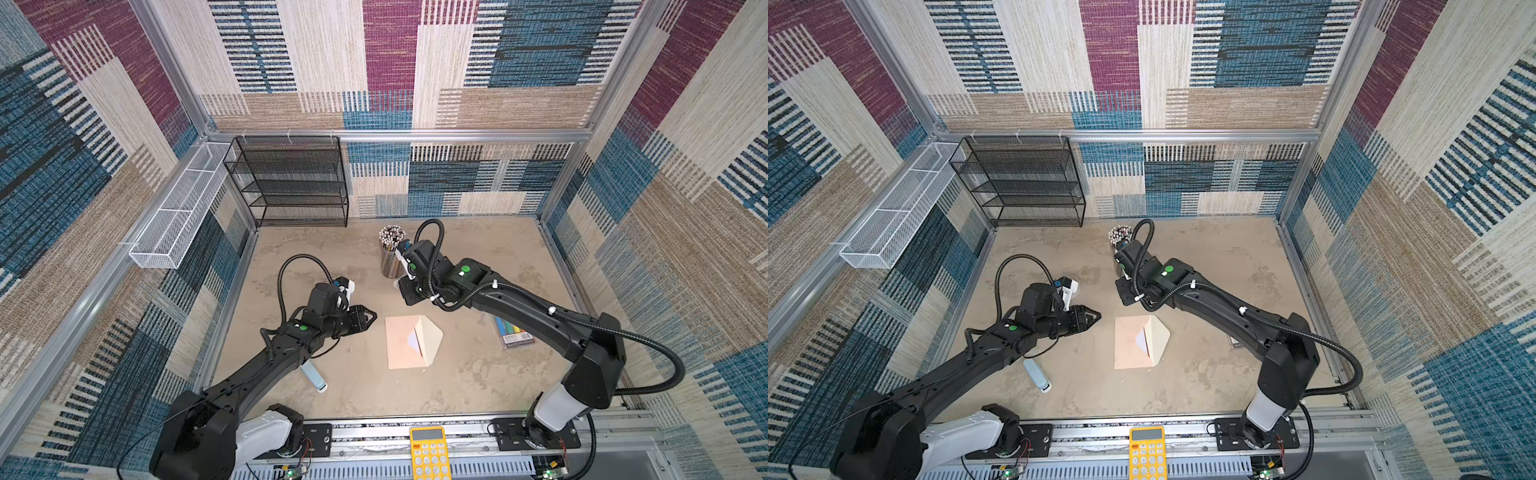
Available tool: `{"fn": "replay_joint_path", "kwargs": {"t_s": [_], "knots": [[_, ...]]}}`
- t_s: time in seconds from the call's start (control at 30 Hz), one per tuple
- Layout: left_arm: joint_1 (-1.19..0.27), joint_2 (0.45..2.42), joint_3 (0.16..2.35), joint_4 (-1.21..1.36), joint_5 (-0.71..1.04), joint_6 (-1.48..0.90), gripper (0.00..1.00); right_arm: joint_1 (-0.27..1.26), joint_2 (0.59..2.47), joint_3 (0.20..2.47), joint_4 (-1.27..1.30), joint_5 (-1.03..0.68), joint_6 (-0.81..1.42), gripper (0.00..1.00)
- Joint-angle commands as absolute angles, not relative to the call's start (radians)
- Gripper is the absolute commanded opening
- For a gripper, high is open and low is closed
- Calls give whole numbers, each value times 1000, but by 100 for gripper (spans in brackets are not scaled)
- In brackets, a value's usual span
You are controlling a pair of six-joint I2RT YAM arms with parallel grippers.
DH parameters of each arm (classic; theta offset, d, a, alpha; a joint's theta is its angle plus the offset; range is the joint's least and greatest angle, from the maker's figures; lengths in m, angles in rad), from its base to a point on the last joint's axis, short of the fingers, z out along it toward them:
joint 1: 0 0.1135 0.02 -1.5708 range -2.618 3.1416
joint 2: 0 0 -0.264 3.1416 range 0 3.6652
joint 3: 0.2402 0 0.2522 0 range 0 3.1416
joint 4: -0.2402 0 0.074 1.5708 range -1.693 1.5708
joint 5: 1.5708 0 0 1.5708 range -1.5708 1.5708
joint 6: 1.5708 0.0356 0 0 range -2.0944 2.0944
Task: Place the letter into the envelope and seal it
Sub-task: 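Lower the glue stick onto the envelope while the left gripper reaches its edge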
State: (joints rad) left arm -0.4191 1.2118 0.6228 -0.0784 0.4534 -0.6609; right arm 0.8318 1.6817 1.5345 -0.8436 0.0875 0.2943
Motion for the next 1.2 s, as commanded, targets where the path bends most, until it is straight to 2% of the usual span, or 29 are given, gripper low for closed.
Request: {"fn": "replay_joint_path", "kwargs": {"t_s": [0.0, 0.17, 0.37, 0.7, 1.17], "knots": [[-419, 1277, 606, 43, 614, -717, 28, 833, 1718, 1573, -1039, 17, 368, 16], [-425, 1328, 588, 57, 635, -719, 22, 834, 1792, 1657, -1146, 0, 382, 15], [-451, 1403, 586, 86, 634, -716, 19, 846, 1892, 1736, -1230, 23, 375, 13], [-475, 1511, 597, 136, 645, -721, 17, 878, 2003, 1839, -1324, -2, 360, 14], [-479, 1610, 626, 166, 659, -713, 17, 885, 2063, 1853, -1339, -69, 338, 13]]}}
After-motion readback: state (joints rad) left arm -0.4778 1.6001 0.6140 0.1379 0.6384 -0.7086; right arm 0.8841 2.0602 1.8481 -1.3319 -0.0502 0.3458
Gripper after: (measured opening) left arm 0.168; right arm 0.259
